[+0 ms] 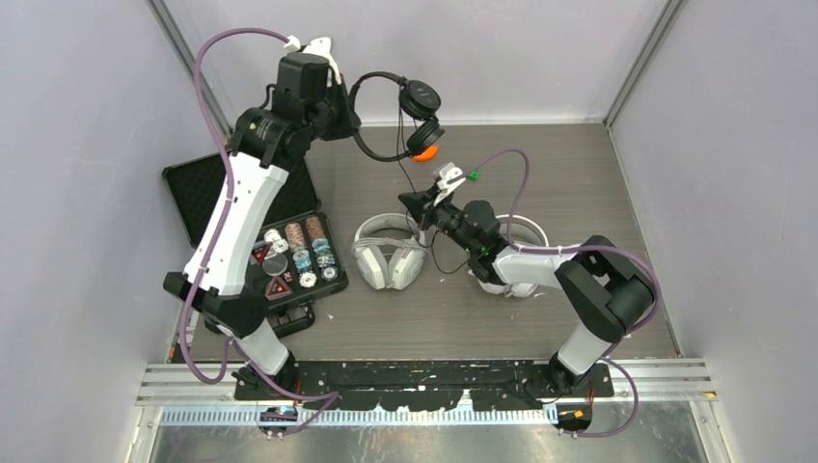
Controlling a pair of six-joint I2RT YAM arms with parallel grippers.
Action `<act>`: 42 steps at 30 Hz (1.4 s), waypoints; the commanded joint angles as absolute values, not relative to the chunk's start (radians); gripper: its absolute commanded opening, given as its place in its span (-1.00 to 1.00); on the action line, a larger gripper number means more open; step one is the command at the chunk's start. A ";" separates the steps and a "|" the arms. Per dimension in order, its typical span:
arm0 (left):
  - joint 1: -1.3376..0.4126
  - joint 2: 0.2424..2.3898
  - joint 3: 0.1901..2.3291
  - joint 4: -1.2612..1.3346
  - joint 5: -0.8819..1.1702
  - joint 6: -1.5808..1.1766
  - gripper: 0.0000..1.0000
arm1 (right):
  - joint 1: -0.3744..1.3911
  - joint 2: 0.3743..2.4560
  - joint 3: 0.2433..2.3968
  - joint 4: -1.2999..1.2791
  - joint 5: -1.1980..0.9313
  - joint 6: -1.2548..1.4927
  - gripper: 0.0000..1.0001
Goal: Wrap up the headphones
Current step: Wrap the headphones cable around the headphones.
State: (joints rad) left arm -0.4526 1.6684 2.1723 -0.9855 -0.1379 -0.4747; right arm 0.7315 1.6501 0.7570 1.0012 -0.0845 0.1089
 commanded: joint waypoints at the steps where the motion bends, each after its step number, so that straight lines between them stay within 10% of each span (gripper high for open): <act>1: -0.443 1.602 2.223 -0.938 -0.084 -0.501 -1.00 | 0.672 1.652 0.752 1.127 -0.124 0.169 -1.00; 24: -0.292 1.632 2.151 -0.853 0.359 -0.347 -1.00 | 0.471 1.499 0.720 0.967 -0.243 0.292 -1.00; 42: -0.337 1.545 1.849 -0.799 0.531 0.436 -1.00 | 0.401 1.275 0.936 0.298 -0.476 0.518 -1.00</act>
State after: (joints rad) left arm -0.3107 1.6398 1.8614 -0.8452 0.5190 0.2222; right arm 0.4236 1.3186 0.8490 0.4801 -0.4564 0.4435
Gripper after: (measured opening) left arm 0.040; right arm 0.037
